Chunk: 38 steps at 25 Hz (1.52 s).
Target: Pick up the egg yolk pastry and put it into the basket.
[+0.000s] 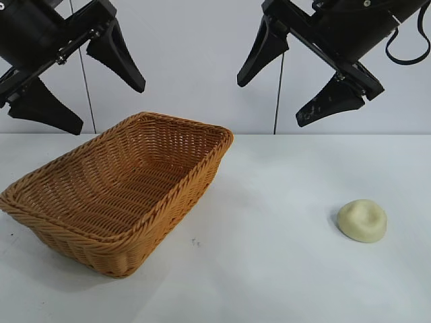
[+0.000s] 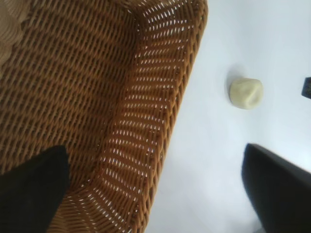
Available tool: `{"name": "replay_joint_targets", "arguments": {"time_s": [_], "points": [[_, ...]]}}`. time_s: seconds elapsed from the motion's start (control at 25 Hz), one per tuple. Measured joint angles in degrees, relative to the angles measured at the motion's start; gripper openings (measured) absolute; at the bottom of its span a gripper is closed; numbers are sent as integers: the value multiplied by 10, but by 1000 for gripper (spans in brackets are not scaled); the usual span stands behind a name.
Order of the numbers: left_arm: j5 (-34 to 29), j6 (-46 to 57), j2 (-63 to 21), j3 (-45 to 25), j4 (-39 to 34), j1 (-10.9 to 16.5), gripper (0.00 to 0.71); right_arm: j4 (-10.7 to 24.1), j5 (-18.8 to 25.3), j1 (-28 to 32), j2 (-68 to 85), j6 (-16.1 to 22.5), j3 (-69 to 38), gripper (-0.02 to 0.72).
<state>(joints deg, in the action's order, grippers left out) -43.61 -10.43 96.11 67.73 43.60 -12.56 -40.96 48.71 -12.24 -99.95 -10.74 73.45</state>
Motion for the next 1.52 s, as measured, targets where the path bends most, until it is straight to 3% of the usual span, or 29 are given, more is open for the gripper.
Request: {"name": "replay_joint_targets", "arguments": {"time_s": [1.52], "points": [[4,7,-15,0,-10,0,692,-1,-1,0,0,1,0,687]]}}
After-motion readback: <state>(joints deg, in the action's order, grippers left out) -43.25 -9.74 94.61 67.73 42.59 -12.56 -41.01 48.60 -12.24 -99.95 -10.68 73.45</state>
